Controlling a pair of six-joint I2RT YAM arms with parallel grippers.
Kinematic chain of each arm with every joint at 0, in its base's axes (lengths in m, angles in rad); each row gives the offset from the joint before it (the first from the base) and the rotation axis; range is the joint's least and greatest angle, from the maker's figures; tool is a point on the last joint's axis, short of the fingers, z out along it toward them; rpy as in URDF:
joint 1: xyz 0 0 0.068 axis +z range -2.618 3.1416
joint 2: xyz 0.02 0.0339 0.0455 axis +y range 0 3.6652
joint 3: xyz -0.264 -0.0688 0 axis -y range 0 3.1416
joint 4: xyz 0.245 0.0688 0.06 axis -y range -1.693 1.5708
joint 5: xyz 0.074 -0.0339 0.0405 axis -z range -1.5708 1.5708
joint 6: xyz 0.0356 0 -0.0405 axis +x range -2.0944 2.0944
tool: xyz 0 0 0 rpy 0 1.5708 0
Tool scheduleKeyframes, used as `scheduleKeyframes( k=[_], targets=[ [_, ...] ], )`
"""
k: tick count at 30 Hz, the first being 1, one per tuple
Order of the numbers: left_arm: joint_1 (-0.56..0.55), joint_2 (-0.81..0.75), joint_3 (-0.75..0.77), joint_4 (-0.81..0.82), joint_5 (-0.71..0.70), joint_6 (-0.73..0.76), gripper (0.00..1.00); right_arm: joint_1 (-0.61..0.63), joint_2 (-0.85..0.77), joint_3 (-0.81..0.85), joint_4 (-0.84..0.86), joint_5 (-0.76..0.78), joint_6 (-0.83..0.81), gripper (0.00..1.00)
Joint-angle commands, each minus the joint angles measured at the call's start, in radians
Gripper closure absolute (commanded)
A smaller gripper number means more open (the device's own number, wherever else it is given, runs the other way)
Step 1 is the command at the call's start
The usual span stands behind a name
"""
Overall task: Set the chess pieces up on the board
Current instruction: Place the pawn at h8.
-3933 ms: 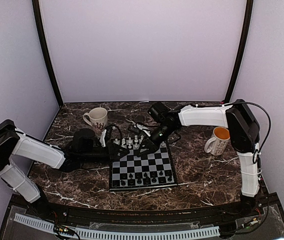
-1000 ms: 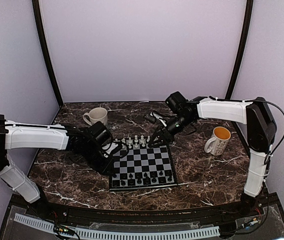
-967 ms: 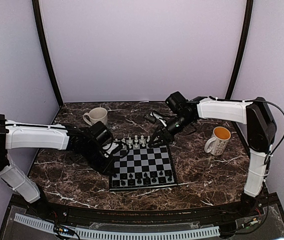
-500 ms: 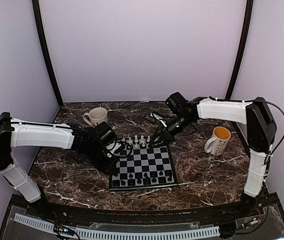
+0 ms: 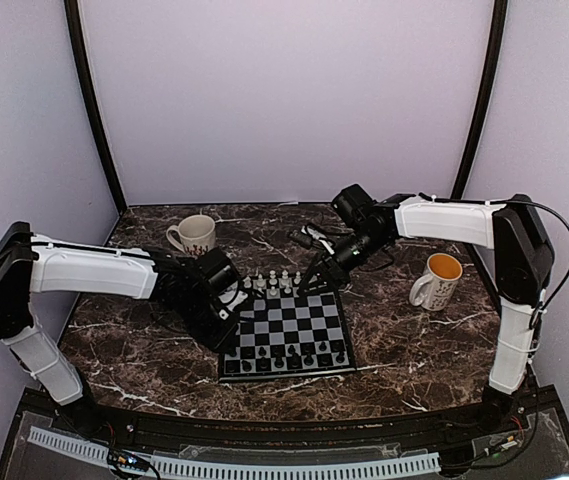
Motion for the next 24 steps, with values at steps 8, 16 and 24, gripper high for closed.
scheduleKeyframes(
  k=[8, 16, 24],
  targets=[
    [-0.017, 0.021, 0.047, -0.054, -0.037, 0.014, 0.75, 0.001, 0.003, -0.007, -0.01, -0.014, -0.014, 0.61],
    [-0.018, -0.019, 0.071, -0.089, -0.047, 0.029, 0.66, -0.001, -0.033, 0.023, -0.047, 0.027, -0.035, 0.61],
    [-0.018, -0.127, 0.154, -0.105, -0.192, 0.128, 0.6, -0.029, -0.19, 0.012, -0.04, 0.194, -0.047, 0.61]
  ],
)
